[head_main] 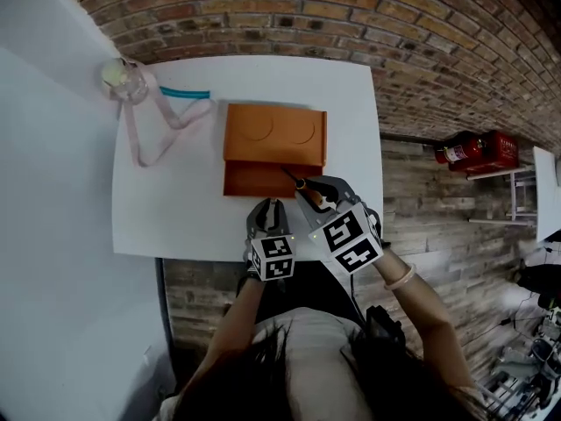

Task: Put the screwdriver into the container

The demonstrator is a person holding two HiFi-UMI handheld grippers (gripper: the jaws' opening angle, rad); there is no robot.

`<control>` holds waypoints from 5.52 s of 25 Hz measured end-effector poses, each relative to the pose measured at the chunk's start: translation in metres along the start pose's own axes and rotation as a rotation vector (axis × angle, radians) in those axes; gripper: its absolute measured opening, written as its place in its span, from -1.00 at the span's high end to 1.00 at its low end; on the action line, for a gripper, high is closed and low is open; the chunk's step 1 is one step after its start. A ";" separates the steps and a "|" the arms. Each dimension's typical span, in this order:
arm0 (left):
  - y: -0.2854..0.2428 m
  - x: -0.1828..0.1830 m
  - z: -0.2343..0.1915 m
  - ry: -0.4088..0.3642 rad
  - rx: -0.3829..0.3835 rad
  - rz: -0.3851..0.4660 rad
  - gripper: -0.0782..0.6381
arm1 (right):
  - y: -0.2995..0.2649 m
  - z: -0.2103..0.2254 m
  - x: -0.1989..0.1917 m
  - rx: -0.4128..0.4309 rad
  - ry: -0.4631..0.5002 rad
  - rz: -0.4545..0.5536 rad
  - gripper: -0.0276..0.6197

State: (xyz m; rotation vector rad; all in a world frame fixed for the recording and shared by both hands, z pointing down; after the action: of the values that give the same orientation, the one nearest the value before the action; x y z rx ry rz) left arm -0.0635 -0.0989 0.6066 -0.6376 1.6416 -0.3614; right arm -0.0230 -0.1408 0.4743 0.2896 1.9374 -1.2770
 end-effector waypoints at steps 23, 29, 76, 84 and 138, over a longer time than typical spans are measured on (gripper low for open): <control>0.001 0.001 0.001 0.010 -0.022 0.006 0.60 | -0.071 -0.022 -0.016 0.149 0.340 -0.235 0.69; 0.001 0.001 0.001 0.009 -0.020 0.005 0.60 | -0.090 -0.028 -0.024 0.165 0.386 -0.278 0.68; 0.000 -0.001 0.002 0.001 -0.013 -0.009 0.60 | -0.128 -0.038 -0.047 0.228 0.279 -0.444 0.67; -0.001 -0.001 0.002 -0.002 -0.018 -0.011 0.60 | -0.128 -0.038 -0.048 0.236 0.269 -0.456 0.67; -0.001 -0.003 0.000 0.014 -0.079 -0.035 0.60 | -0.079 -0.023 -0.039 0.145 0.102 -0.341 0.58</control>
State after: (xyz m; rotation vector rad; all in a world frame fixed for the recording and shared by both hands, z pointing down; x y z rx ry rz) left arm -0.0632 -0.0978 0.6097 -0.7256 1.6658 -0.3283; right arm -0.0532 -0.1498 0.5601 0.0991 2.0442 -1.6559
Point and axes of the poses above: the fingertips, and each gripper's own axes: y backward along the fingers, z to its right, x out of its top, the point moved 2 cm from there along y, backward along the fingers, and after that the axes turned 9 degrees about -x, right-handed, at the moved point
